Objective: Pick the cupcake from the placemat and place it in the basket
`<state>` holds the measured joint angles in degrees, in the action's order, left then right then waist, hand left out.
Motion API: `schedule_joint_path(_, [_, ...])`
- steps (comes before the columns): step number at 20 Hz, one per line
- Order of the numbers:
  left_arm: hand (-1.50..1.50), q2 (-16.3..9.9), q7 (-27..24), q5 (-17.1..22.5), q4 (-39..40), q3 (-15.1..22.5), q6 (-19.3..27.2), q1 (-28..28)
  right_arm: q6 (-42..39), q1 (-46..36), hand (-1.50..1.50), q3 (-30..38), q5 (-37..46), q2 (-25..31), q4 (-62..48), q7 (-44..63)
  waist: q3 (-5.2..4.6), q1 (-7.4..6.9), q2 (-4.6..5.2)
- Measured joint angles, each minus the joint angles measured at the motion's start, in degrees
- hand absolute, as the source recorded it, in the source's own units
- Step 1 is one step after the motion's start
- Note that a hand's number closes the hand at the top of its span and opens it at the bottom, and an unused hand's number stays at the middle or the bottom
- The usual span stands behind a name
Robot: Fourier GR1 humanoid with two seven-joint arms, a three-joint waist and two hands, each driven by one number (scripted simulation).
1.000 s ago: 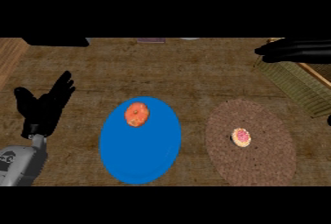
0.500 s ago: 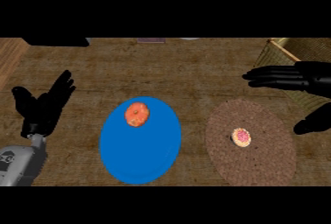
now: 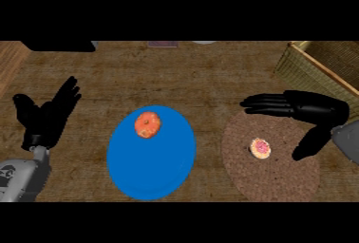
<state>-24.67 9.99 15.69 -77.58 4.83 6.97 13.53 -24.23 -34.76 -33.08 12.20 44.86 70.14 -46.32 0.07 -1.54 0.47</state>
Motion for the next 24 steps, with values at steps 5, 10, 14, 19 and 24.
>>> schedule_joint_path(5, [0.00, -0.23, -0.16, -0.17, 0.24, -1.35, -1.11, -0.11, 3.06, -0.70, -1.50, -3.86, 5.75, -4.98, -5.03, -1.09, -0.04, 0.34, -0.16])
schedule_joint_path(10, [0.00, 0.15, 0.55, -0.81, 0.47, -2.38, -1.39, 0.27, 4.72, -1.74, -1.50, -6.01, 11.04, -6.69, -9.19, -2.91, -0.06, 0.70, -0.26])
schedule_joint_path(14, [0.00, 0.43, -0.56, -1.18, 0.42, -3.15, -2.65, -0.94, 6.68, -3.43, -1.50, -6.49, 14.78, -8.86, -15.21, -5.21, -0.05, 0.62, -0.25])
schedule_joint_path(19, [0.00, 0.86, 0.18, -1.94, -0.19, -3.87, -2.73, -1.18, 8.37, -4.39, -1.50, -6.42, 17.02, -10.26, -20.03, -7.76, -0.05, 0.69, -0.27])
schedule_joint_path(24, [0.00, 1.53, -0.01, -2.70, -0.10, -4.24, -2.64, -1.34, 8.08, -4.79, -1.50, -7.15, 16.72, -9.63, -20.29, -9.20, -0.06, 0.89, -0.29])
